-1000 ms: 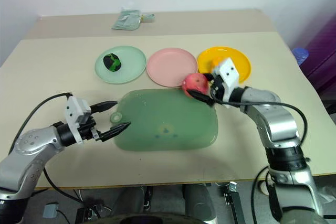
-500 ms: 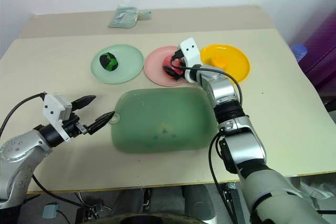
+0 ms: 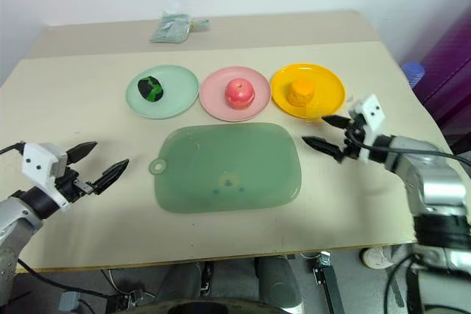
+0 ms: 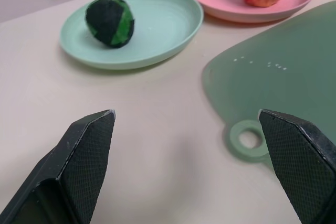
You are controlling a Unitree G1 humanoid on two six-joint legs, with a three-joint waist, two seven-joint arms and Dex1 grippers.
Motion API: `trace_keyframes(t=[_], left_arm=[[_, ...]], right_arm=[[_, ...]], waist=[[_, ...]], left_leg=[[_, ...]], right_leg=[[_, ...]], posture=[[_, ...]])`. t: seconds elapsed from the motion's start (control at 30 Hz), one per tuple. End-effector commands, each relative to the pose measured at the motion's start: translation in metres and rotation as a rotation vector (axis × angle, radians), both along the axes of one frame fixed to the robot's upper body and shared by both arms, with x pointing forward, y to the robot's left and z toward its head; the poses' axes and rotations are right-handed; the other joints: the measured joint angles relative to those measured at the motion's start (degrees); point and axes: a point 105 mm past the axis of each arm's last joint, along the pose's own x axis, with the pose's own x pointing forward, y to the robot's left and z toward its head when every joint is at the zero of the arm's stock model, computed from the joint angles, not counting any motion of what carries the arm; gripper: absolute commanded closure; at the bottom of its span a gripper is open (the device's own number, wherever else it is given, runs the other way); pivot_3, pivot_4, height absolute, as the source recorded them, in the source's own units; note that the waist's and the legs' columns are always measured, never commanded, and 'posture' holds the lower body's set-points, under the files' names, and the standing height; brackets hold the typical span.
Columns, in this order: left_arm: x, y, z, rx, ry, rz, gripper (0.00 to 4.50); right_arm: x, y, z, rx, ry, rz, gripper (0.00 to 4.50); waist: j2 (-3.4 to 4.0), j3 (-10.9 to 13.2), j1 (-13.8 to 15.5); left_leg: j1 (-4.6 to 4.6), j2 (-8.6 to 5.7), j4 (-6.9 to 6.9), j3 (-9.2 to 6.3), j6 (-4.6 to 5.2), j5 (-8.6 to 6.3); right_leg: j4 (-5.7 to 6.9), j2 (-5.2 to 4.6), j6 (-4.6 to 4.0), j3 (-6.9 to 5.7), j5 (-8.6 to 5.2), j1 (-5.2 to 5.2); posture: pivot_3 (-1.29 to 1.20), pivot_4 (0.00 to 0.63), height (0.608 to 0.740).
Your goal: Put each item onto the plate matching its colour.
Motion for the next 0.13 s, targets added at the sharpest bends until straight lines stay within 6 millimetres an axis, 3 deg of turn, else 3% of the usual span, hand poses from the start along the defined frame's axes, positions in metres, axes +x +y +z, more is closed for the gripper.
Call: trace_keyframes(t=[0.03, 0.13], left_arm=[[-0.0033, 0.007, 0.0092, 0.021, -0.035, 0.014, 0.0], [-0.0024, 0.0067, 0.007, 0.008, -0.032, 0.018, 0.0]], right_arm=[[-0.0089, -0.0006, 0.0207, 0.001, -0.054, 0.016, 0.02], [-0.0091, -0.0027, 0.0208, -0.011, -0.055, 0.007, 0.02]], waist=[[0.0, 0.0, 0.1], [0.0, 0.0, 0.24]], left_leg=[[0.01, 0.0, 0.01, 0.01, 0.0, 0.0], [0.02, 0.0, 0.02, -0.01, 0.0, 0.0]], right_leg=[[0.0, 0.0, 0.0, 0.01, 0.0, 0.01], [0.0, -0.03, 0.01, 0.0, 0.0, 0.06]], posture=[[0.0, 0.15, 0.74], [0.0, 0.15, 0.74]])
